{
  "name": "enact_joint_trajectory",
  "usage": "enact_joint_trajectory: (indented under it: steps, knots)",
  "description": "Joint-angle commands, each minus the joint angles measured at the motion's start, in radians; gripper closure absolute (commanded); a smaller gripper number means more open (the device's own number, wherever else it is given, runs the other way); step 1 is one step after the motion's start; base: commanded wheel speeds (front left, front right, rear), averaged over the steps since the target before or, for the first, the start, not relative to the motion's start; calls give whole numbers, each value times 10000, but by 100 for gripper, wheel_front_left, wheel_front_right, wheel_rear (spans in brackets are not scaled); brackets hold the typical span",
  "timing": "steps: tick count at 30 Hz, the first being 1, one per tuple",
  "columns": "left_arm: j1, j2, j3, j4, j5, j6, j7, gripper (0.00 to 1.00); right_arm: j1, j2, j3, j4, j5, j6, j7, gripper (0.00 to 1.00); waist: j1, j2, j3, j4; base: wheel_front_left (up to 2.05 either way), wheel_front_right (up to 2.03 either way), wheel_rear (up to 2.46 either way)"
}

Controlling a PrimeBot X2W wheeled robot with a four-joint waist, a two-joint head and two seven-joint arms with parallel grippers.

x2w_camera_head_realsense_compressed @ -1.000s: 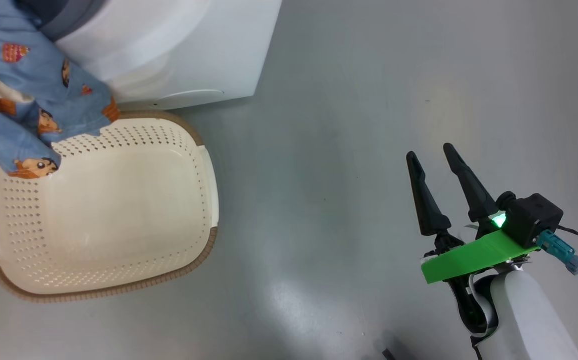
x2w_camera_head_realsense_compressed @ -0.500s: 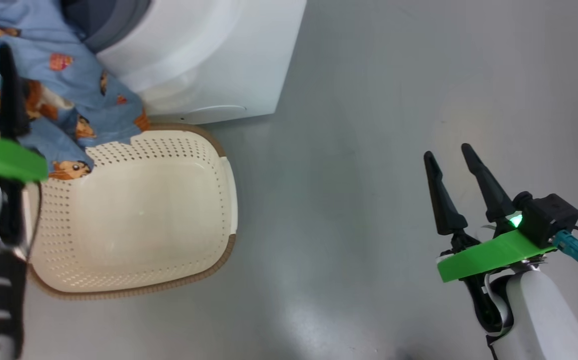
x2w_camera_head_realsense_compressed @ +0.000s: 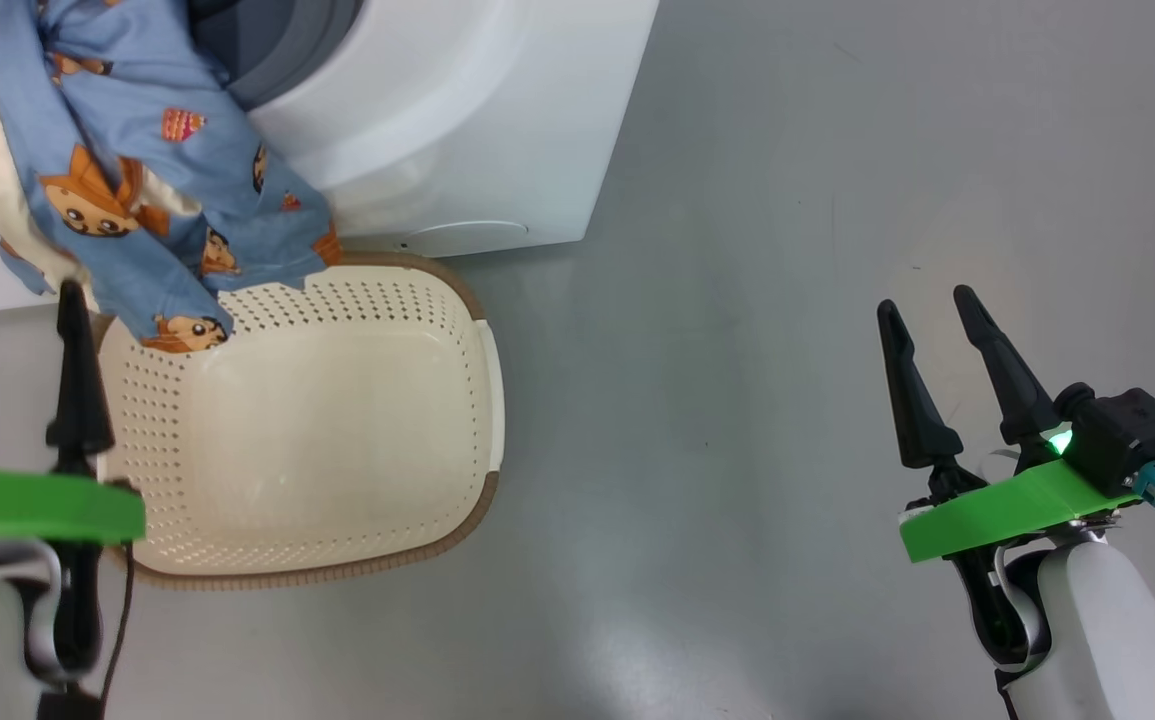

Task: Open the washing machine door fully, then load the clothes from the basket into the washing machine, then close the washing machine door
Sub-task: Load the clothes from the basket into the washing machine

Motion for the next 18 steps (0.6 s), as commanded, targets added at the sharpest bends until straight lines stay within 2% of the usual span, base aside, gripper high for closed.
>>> enact_joint_trajectory:
  steps: [1, 13, 18]
  knots:
    - [418, 213, 478, -467, 102, -15, -55, 0, 334, -73, 136, -237, -94, 16, -74, 0, 0, 0, -14, 6, 0, 0, 0]
    - [2258, -672, 1613, -1866, 365, -15, -55, 0, 259, -61, 150, -217, -84, 16, -74, 0, 0, 0, 11, -48, 0, 0, 0]
    - [2367, -738, 1684, -1993, 409, -15, -55, 0, 190, -42, 162, -200, -94, 16, -74, 0, 0, 0, 76, -67, 0, 0, 0]
